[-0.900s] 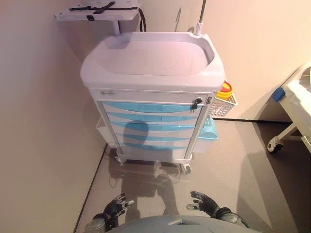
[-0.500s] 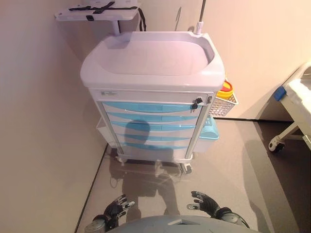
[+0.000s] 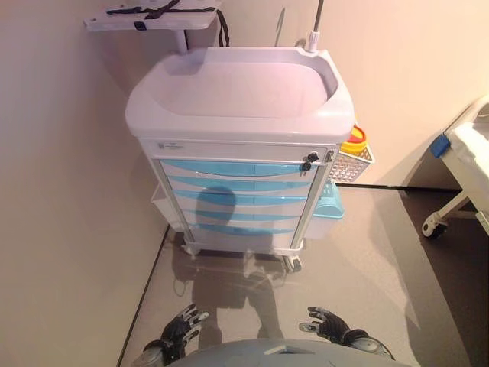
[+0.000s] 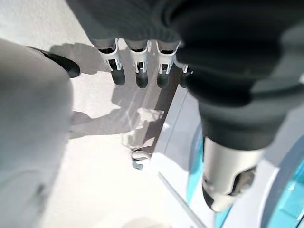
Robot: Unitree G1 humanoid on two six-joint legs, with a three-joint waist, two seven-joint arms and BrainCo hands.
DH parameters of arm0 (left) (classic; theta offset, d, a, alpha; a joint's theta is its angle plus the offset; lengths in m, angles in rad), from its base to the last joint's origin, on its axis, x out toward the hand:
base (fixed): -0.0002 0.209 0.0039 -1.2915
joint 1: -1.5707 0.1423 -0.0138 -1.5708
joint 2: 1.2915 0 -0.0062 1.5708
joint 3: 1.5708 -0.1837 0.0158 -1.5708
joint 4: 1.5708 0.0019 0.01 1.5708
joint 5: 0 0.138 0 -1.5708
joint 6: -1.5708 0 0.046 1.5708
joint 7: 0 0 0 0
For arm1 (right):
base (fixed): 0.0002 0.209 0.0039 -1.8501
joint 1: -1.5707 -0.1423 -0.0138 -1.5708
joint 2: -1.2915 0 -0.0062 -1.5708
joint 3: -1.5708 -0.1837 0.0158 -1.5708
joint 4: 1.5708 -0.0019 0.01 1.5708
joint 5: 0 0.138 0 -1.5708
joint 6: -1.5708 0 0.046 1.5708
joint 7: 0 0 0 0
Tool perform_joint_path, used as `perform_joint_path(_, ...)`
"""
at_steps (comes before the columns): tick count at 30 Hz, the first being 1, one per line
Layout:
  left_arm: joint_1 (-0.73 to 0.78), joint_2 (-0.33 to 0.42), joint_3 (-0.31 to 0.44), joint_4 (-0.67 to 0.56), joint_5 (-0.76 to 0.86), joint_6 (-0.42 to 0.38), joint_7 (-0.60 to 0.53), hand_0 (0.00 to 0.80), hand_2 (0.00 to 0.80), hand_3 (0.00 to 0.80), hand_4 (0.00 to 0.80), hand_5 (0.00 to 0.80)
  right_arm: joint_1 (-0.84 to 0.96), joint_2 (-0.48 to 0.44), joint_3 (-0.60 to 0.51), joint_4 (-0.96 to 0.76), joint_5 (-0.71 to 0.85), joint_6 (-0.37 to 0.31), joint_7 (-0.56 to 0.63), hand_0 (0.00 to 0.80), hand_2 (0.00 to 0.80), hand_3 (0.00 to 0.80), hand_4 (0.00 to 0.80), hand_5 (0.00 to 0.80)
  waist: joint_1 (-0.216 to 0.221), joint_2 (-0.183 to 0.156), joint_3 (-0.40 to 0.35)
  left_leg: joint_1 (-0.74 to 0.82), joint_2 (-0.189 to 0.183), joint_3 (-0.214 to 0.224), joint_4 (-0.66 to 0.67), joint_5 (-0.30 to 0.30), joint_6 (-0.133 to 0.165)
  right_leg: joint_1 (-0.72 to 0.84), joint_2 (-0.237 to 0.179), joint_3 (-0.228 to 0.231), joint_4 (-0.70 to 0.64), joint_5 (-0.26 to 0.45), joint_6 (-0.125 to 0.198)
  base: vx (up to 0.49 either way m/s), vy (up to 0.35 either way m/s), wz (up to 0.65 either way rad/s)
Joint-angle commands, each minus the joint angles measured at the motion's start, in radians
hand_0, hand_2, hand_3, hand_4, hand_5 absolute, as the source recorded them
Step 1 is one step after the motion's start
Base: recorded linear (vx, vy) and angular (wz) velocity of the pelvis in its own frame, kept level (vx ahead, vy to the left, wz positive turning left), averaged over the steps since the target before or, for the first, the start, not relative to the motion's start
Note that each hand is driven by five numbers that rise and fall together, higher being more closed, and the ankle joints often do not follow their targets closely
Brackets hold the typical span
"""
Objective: Open the drawer and pick up the medicine
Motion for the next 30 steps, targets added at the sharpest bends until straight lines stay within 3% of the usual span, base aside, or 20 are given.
perform_joint_path(1, -0.089, -0.006, 0.052, 0.018, -0.097, -0.072, -0.042, 0.000, 0.000, 0.000, 0.000, 0.000, -0.019, 0.010, 0.001, 0.027, 0.012, -0.017, 0.001, 0.000, 0.000, 0.000, 0.000, 0.000, -0.017, -0.032, 0.034, -0.026, -0.064, 0.074, 0.027, -0.046, 0.058, -0.035, -0.021, -0.005, 0.064, 0.021, 0.020, 0.079, 0.044, -0.08)
perform_joint_path(5, -0.148, 0.000, 0.055, -0.026, -0.197, -0.091, -0.054, 0.000, 0.000, 0.000, 0.000, 0.000, -0.018, -0.007, 0.022, -0.012, 0.028, -0.041, -0.023, 0.000, 0.000, 0.000, 0.000, 0.000, -0.039, -0.028, 0.067, -0.085, -0.066, 0.084, 0.091, -0.065, 0.068, -0.108, -0.028, 0.019, 0.126, 0.008, 0.014, 0.006, 0.055, -0.16)
perform_joint_path(10, -0.260, 0.002, 0.053, -0.134, -0.332, -0.126, -0.046, 0.000, 0.000, 0.000, 0.000, 0.000, -0.064, -0.029, 0.047, -0.071, 0.080, -0.063, -0.041, 0.000, 0.000, 0.000, 0.000, 0.000, -0.071, -0.029, 0.165, -0.206, -0.070, 0.107, 0.200, -0.084, 0.084, -0.244, -0.026, 0.069, 0.231, -0.001, 0.006, -0.129, 0.052, -0.28)
perform_joint_path(16, -0.372, 0.014, 0.036, -0.279, -0.504, -0.175, -0.063, 0.000, 0.000, 0.000, 0.000, 0.000, -0.123, -0.044, 0.092, -0.123, 0.117, -0.085, -0.066, 0.000, 0.000, 0.000, 0.000, 0.000, -0.090, -0.046, 0.247, -0.373, -0.075, 0.137, 0.326, -0.095, 0.100, -0.413, -0.018, 0.132, 0.332, 0.005, 0.010, -0.160, 0.033, -0.26)
perform_joint_path(21, -0.474, 0.033, 0.043, -0.370, -0.713, -0.201, -0.186, 0.000, 0.000, 0.000, 0.000, 0.000, -0.154, -0.037, 0.117, -0.151, 0.182, -0.106, -0.103, 0.000, 0.000, 0.000, 0.000, 0.000, -0.104, -0.076, 0.295, -0.515, -0.068, 0.148, 0.442, -0.129, 0.112, -0.542, 0.007, 0.164, 0.404, 0.006, 0.005, -0.118, 0.000, -0.15)
perform_joint_path(25, -0.570, 0.068, 0.072, -0.407, -0.856, -0.174, -0.291, 0.000, 0.000, 0.000, 0.000, 0.000, -0.165, -0.036, 0.128, -0.163, 0.217, -0.115, -0.109, 0.000, 0.000, 0.000, 0.000, 0.000, -0.121, -0.103, 0.320, -0.607, -0.054, 0.153, 0.523, -0.158, 0.111, -0.620, 0.033, 0.184, 0.440, 0.008, -0.005, -0.044, -0.004, -0.14)
perform_joint_path(30, -0.679, 0.119, 0.101, -0.437, -0.943, -0.156, -0.326, 0.000, 0.000, 0.000, 0.000, 0.000, -0.160, -0.033, 0.145, -0.184, 0.233, -0.118, -0.109, 0.000, 0.000, 0.000, 0.000, 0.000, -0.140, -0.129, 0.339, -0.665, -0.048, 0.154, 0.575, -0.182, 0.110, -0.663, 0.051, 0.204, 0.443, 0.020, -0.009, -0.005, -0.019, -0.10)
